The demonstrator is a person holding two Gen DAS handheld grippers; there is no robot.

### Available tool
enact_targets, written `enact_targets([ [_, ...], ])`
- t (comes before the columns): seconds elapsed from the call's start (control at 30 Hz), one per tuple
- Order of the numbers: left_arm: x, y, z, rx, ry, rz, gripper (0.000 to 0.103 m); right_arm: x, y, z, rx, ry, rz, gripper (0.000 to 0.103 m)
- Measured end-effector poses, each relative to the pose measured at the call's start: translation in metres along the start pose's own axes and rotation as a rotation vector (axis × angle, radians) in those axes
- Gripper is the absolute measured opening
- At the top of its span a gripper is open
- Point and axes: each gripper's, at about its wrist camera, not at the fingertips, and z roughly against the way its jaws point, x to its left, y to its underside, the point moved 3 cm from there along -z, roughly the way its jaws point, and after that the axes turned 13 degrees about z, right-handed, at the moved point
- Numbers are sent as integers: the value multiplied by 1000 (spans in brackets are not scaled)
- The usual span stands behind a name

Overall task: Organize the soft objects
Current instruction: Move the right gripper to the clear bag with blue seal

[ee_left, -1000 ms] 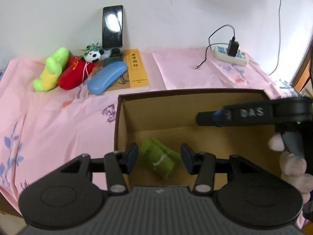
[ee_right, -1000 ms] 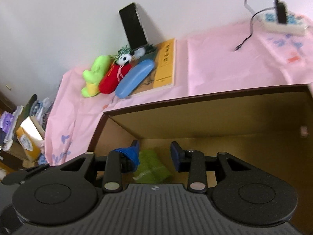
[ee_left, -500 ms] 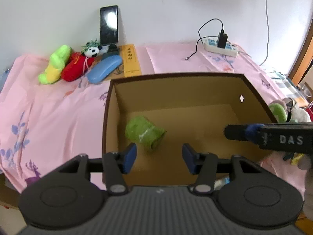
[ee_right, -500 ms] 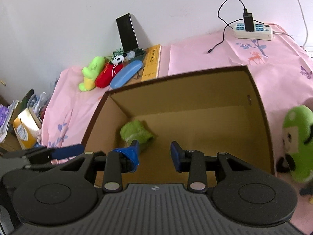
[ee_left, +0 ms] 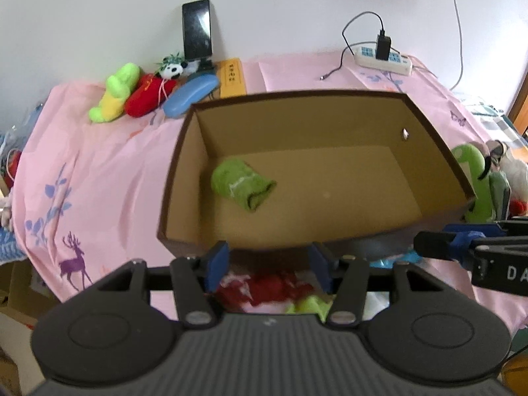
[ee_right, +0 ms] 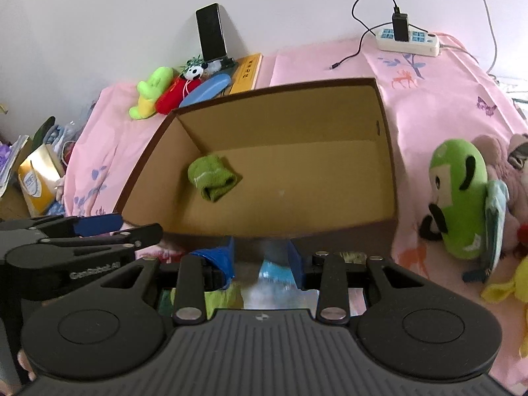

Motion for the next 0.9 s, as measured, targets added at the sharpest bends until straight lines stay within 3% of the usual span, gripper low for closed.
enact_targets([
  [0.33, -24, 34, 6, 38, -50, 8, 59, -8, 37, 13, 52, -42, 16, 19],
  [0.9, -26, 63, 11, 66, -81, 25, 60, -14, 66, 14, 115, -109, -22, 19],
])
